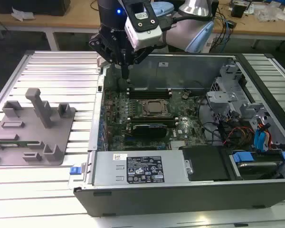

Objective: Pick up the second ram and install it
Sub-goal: 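Reach for the second ram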

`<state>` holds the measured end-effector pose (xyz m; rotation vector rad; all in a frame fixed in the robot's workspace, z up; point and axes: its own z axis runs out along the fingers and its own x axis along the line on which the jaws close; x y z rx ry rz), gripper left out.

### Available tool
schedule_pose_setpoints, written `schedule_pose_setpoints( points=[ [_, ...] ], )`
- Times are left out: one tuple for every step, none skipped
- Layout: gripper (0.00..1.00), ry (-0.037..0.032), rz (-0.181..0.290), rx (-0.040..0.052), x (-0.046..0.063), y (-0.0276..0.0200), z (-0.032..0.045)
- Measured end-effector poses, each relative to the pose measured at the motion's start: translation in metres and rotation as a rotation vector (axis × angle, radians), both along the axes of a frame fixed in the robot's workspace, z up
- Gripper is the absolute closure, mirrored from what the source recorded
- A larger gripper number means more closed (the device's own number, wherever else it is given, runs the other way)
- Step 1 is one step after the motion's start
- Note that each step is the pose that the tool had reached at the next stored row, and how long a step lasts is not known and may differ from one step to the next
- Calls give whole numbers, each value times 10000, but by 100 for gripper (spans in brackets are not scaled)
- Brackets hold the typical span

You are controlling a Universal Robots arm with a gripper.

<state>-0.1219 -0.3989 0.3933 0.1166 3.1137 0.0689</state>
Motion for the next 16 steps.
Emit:
schedule_pose_setpoints(
  points=[
    [92, 0, 0, 0, 0, 0, 0],
    [92, 0, 0, 0, 0, 0, 0],
    [92, 0, 0, 0, 0, 0, 0],
    [92, 0, 0, 0, 0, 0, 0],
    [92, 0, 0, 0, 0, 0, 0],
    [92, 0, 0, 0, 0, 0, 0],
    [92, 0, 0, 0, 0, 0, 0],
    [92, 0, 0, 0, 0, 0, 0],
    [92, 0, 0, 0, 0, 0, 0],
    [92, 0, 0, 0, 0, 0, 0],
    [92, 0, 1, 0, 0, 0, 0],
    [92, 0, 1, 0, -2, 0, 0],
    [92, 0, -1, -1, -7, 0, 0],
    [92, 0, -1, 0, -13, 0, 0],
    [92, 0, 0, 0, -23, 0, 0],
    [92, 0, 0, -1, -38, 0, 0]
  ],
)
